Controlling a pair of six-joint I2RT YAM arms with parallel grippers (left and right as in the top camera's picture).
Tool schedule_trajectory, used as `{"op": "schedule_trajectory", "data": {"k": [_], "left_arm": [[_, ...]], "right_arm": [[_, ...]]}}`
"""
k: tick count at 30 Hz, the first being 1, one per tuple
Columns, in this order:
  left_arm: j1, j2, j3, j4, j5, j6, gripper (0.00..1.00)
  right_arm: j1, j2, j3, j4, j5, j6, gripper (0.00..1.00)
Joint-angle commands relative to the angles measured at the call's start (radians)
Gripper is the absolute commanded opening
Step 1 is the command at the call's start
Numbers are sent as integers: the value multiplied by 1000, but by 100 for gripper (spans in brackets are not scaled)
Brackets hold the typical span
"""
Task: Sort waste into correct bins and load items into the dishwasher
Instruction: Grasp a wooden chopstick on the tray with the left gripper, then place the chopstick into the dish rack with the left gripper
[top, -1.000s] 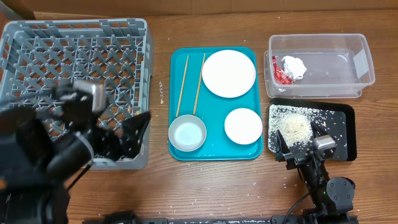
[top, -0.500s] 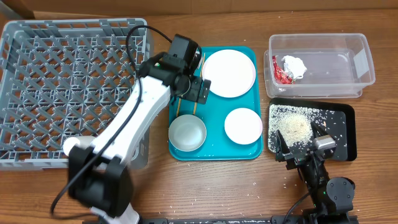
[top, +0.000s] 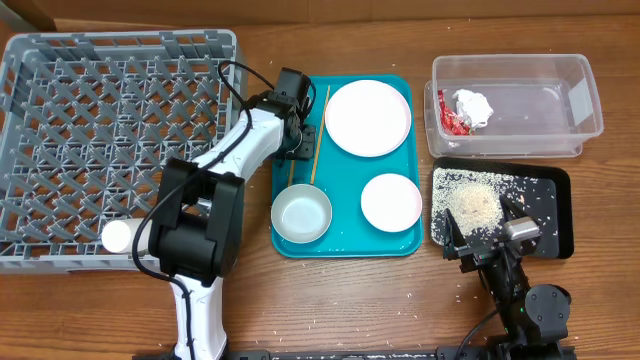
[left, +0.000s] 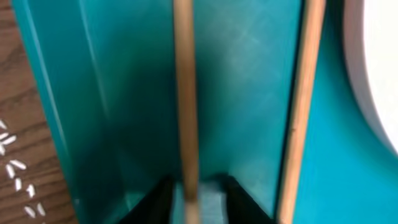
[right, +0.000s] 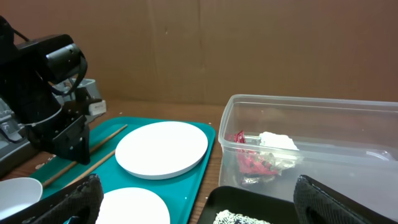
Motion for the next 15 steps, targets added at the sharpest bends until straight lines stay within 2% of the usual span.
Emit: {"op": "schedule_trajectory", "data": {"k": [1, 6, 10, 15], "left_arm": [[-1, 33, 0, -14, 5, -14, 6], [28, -1, 47, -103, 66, -34, 4], [76, -85, 172, -242, 84, -77, 4], [135, -233, 261, -348, 93, -4, 4]], "right_arm": [[-6, -10, -10, 5, 3, -4, 100], [-6, -10, -10, 5, 3, -4, 100], [-6, -10, -10, 5, 3, -4, 100], [-6, -10, -10, 5, 3, -4, 100]]}}
